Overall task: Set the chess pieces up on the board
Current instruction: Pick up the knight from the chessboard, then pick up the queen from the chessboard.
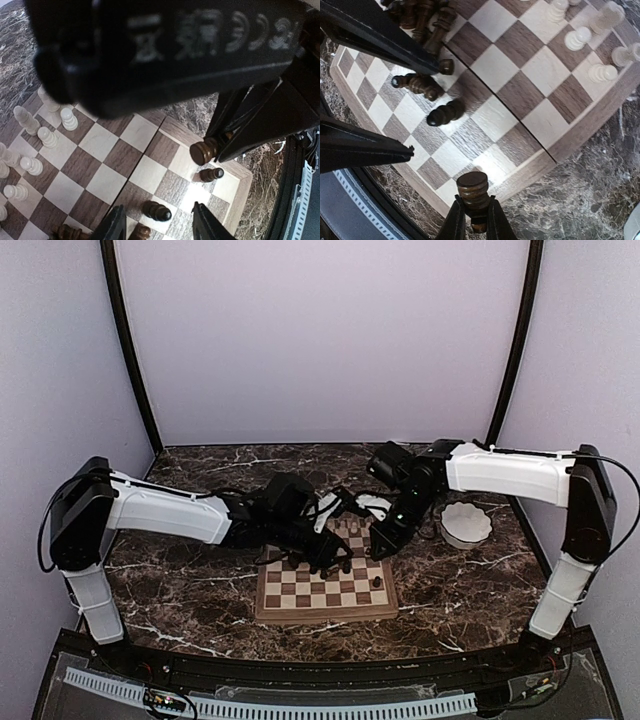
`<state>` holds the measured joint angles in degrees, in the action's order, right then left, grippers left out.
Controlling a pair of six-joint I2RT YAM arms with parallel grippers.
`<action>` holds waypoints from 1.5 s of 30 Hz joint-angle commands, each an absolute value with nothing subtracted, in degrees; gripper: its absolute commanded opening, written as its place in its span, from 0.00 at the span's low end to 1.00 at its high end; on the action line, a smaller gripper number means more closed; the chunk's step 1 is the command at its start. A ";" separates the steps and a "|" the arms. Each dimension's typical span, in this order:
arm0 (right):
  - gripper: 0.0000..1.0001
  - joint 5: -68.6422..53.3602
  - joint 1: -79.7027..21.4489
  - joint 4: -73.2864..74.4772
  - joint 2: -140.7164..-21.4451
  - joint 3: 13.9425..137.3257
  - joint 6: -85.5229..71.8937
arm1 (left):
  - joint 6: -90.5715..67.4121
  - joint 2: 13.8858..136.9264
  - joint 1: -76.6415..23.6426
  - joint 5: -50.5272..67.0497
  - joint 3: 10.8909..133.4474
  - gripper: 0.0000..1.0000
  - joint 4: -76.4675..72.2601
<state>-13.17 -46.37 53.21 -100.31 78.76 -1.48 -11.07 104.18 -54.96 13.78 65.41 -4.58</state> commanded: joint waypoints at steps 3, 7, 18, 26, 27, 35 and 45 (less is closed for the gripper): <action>0.02 -10.95 -44.59 53.90 -97.70 80.21 -2.71 | -8.38 108.84 -55.90 12.52 71.48 0.48 2.64; 0.02 -10.28 -43.98 53.62 -96.96 79.61 -2.83 | -8.26 110.51 -56.39 12.86 73.58 0.46 4.19; 0.03 -9.21 -43.07 53.18 -95.29 78.42 -3.03 | -6.68 115.67 -57.88 10.17 80.84 0.44 12.55; 0.03 -8.22 -42.80 53.05 -94.67 78.10 -3.24 | -7.09 111.55 -58.77 9.78 77.92 0.44 13.21; 0.03 -8.32 -42.73 52.77 -94.47 77.87 -3.27 | -7.32 109.96 -58.79 9.85 77.11 0.44 11.72; 0.03 -8.59 -42.63 52.53 -94.22 77.12 -3.36 | -8.34 109.94 -58.80 9.56 75.40 0.41 10.48; 0.03 -8.59 -42.63 52.82 -93.89 76.74 -3.41 | -9.36 112.08 -58.80 6.30 78.89 0.36 10.87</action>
<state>-7.94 -42.50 53.71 -95.46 77.47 -3.53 -8.45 112.77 -58.72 8.21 76.18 10.81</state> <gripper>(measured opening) 0.121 0.387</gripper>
